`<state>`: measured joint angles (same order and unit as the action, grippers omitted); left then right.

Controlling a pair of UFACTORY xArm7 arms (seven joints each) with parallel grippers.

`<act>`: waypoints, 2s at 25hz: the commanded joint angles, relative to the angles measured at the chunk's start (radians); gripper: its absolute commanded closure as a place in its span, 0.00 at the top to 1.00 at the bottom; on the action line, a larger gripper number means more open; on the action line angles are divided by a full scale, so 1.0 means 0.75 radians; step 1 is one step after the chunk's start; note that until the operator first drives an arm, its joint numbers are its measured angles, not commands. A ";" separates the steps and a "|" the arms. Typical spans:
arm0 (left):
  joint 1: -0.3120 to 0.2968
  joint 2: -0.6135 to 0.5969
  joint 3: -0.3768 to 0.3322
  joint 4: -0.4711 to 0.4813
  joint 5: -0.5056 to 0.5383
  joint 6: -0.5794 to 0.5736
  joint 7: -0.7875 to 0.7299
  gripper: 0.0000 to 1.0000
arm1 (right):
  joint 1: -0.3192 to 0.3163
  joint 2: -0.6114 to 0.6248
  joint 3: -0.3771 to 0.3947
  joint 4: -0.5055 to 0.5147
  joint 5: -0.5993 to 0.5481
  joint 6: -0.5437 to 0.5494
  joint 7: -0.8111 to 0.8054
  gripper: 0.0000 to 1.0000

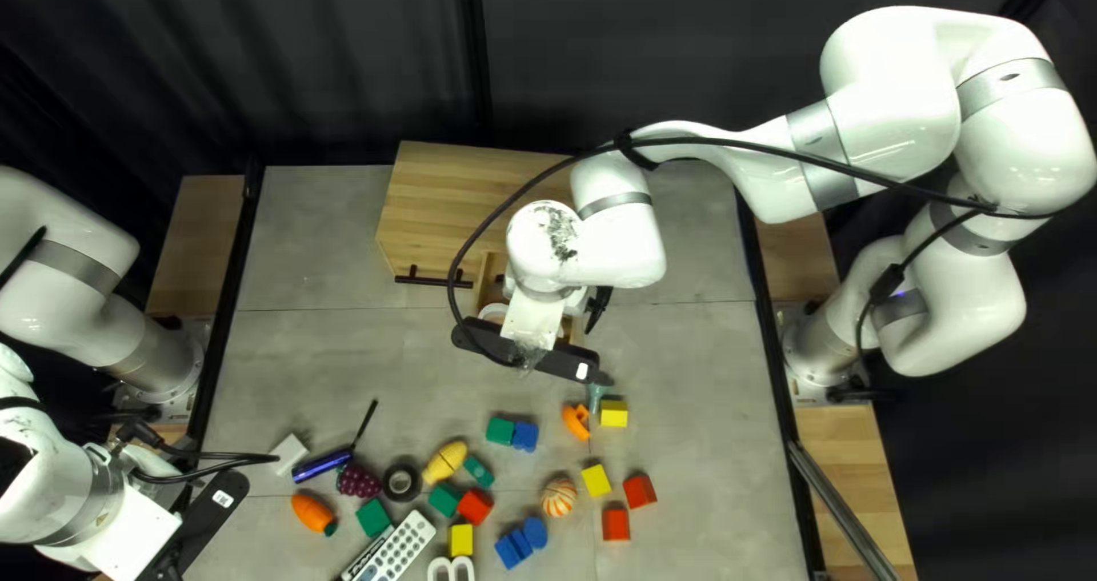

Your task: Open drawers and place objects into drawer and close

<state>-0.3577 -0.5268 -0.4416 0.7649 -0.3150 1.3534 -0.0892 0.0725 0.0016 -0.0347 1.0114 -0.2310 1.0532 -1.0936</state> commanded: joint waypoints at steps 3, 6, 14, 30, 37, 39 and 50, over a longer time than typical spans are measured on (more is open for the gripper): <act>0.000 0.000 0.000 0.000 0.000 0.000 0.000 1.00 | -0.007 -0.002 -0.007 -0.020 -0.003 -0.021 -0.006 0.00; 0.000 0.000 0.000 0.000 0.000 0.000 0.000 1.00 | -0.009 0.000 -0.009 -0.026 -0.004 -0.028 -0.008 0.00; 0.000 0.000 0.000 0.000 0.000 0.000 0.000 1.00 | -0.017 0.000 -0.016 -0.039 -0.004 -0.037 -0.019 0.00; 0.000 0.000 0.000 0.000 0.000 0.000 0.000 1.00 | -0.022 0.026 -0.021 -0.044 -0.002 -0.065 -0.033 0.00; 0.000 0.000 0.000 0.000 0.000 0.000 0.000 1.00 | -0.021 0.021 -0.020 -0.051 -0.003 -0.067 -0.030 0.00; 0.000 0.000 0.000 0.000 0.000 0.000 0.000 1.00 | -0.020 0.026 -0.019 -0.042 -0.001 -0.057 -0.027 0.14; 0.000 0.000 0.000 0.000 0.000 0.000 0.000 1.00 | 0.001 0.021 0.001 0.038 -0.043 0.054 0.011 0.00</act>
<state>-0.3577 -0.5268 -0.4416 0.7649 -0.3150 1.3534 -0.0892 0.0690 0.0187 -0.0383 1.0203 -0.2548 1.0724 -1.0932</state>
